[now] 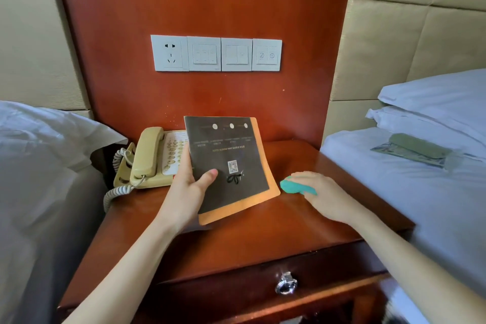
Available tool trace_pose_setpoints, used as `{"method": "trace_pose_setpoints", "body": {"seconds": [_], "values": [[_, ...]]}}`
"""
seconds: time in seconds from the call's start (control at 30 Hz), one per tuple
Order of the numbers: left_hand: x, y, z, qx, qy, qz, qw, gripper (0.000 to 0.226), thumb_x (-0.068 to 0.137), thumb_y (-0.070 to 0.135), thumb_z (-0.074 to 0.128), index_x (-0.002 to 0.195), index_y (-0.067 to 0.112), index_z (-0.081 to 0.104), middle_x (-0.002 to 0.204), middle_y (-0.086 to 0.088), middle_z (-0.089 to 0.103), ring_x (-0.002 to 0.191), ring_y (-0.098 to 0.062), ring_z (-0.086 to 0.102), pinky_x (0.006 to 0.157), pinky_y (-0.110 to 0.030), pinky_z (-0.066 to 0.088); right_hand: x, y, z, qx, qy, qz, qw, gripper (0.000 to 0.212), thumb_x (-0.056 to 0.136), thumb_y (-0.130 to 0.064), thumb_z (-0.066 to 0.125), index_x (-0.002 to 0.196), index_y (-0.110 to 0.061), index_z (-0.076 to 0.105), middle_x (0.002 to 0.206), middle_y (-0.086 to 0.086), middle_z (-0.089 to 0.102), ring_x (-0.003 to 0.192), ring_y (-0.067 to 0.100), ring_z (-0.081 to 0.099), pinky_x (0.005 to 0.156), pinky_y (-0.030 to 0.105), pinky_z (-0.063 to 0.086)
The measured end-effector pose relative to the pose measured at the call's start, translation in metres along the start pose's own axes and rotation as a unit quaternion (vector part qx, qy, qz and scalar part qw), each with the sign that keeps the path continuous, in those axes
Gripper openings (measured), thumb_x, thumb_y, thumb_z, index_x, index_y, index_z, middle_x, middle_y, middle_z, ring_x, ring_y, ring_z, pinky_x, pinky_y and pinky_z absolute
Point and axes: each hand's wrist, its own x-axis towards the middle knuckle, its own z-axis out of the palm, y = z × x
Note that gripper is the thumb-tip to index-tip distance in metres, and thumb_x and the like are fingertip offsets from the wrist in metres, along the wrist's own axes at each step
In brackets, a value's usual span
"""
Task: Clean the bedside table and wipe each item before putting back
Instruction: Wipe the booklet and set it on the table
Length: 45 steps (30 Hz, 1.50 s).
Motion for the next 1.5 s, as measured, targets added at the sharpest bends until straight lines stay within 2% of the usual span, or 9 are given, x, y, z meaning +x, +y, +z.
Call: {"method": "trace_pose_setpoints", "body": {"seconds": [0.3, 0.53, 0.77, 0.93, 1.13, 1.23, 1.3, 1.37, 1.5], "values": [[0.0, -0.003, 0.005, -0.044, 0.037, 0.008, 0.998, 0.051, 0.095, -0.003, 0.051, 0.125, 0.038, 0.045, 0.105, 0.023, 0.068, 0.097, 0.005, 0.064, 0.068, -0.009, 0.052, -0.076, 0.048, -0.031, 0.01, 0.154, 0.188, 0.97, 0.05, 0.086, 0.001, 0.048, 0.123, -0.029, 0.062, 0.131, -0.007, 0.06, 0.119, 0.023, 0.055, 0.104, 0.036, 0.04], [0.003, 0.002, 0.014, -0.016, 0.074, 0.053, 0.996, 0.048, 0.095, 0.0, 0.052, 0.129, 0.033, 0.041, 0.107, 0.028, 0.064, 0.106, 0.006, 0.059, 0.08, -0.007, 0.048, -0.117, -0.058, 0.037, 0.029, 0.285, 0.056, 0.957, 0.053, 0.069, 0.013, 0.058, 0.109, -0.018, 0.072, 0.118, -0.006, 0.066, 0.123, 0.024, 0.053, 0.106, 0.04, 0.039], [0.0, 0.007, 0.028, -0.026, 0.083, 0.066, 0.994, 0.048, 0.093, -0.002, 0.051, 0.118, 0.038, 0.044, 0.111, 0.02, 0.06, 0.091, 0.014, 0.061, 0.06, -0.006, 0.05, -0.109, -0.118, 0.064, 0.002, 0.185, -0.098, 0.978, 0.039, 0.087, -0.031, 0.044, 0.118, -0.021, 0.065, 0.124, -0.008, 0.061, 0.129, 0.015, 0.046, 0.112, 0.033, 0.026], [0.018, 0.003, 0.027, 0.065, 0.06, 0.084, 0.992, 0.044, 0.094, 0.006, 0.053, 0.129, 0.03, 0.04, 0.116, 0.022, 0.057, 0.11, 0.006, 0.054, 0.088, -0.014, 0.045, -0.081, -0.069, 0.032, -0.077, 0.08, -0.028, 0.993, 0.039, 0.099, -0.034, 0.033, 0.136, -0.033, 0.047, 0.143, -0.015, 0.045, 0.143, 0.009, 0.022, 0.117, 0.036, 0.008], [0.046, -0.001, 0.042, 0.192, 0.001, 0.156, 0.969, 0.059, 0.096, 0.01, 0.051, 0.144, 0.035, 0.026, 0.123, 0.02, 0.054, 0.111, 0.019, 0.046, 0.086, 0.004, 0.033, -0.039, -0.03, 0.004, -0.069, -0.014, 0.071, 0.995, 0.044, 0.101, -0.041, 0.025, 0.144, -0.033, 0.035, 0.154, -0.009, 0.031, 0.145, 0.014, 0.016, 0.118, 0.044, 0.01], [0.054, -0.004, 0.044, 0.311, -0.009, 0.245, 0.918, 0.057, 0.096, 0.017, 0.05, 0.144, 0.038, 0.027, 0.117, 0.006, 0.064, 0.097, 0.007, 0.055, 0.076, 0.0, 0.039, -0.027, -0.022, -0.016, 0.05, -0.062, 0.089, 0.993, 0.064, 0.087, -0.071, 0.03, 0.142, -0.037, 0.038, 0.155, -0.012, 0.026, 0.147, 0.013, 0.009, 0.117, 0.048, -0.002], [0.058, -0.004, 0.041, 0.374, -0.024, 0.305, 0.876, 0.052, 0.097, 0.018, 0.048, 0.142, 0.039, 0.034, 0.112, 0.0, 0.07, 0.077, -0.01, 0.062, 0.069, -0.02, 0.049, -0.018, -0.021, -0.039, 0.345, -0.047, 0.104, 0.932, 0.093, 0.068, -0.087, 0.041, 0.142, -0.031, 0.041, 0.152, -0.012, 0.033, 0.141, 0.005, 0.022, 0.118, 0.038, 0.007], [0.063, -0.004, 0.037, 0.407, -0.062, 0.349, 0.841, 0.048, 0.097, 0.012, 0.042, 0.139, 0.033, 0.043, 0.123, -0.001, 0.067, 0.087, -0.017, 0.068, 0.074, -0.032, 0.056, -0.006, -0.017, -0.06, 0.572, -0.042, 0.089, 0.814, 0.101, 0.065, -0.085, 0.042, 0.143, -0.02, 0.039, 0.147, 0.0, 0.043, 0.133, 0.009, 0.037, 0.116, 0.036, 0.018], [0.082, -0.002, 0.037, 0.454, -0.121, 0.417, 0.778, 0.05, 0.086, -0.013, 0.05, 0.129, 0.012, 0.06, 0.133, -0.01, 0.059, 0.126, -0.031, 0.053, 0.098, -0.05, 0.047, 0.017, -0.016, -0.083, 0.714, -0.055, 0.101, 0.691, 0.09, 0.068, -0.077, 0.051, 0.134, -0.014, 0.049, 0.129, 0.012, 0.061, 0.116, 0.03, 0.06, 0.095, 0.044, 0.05]]}}
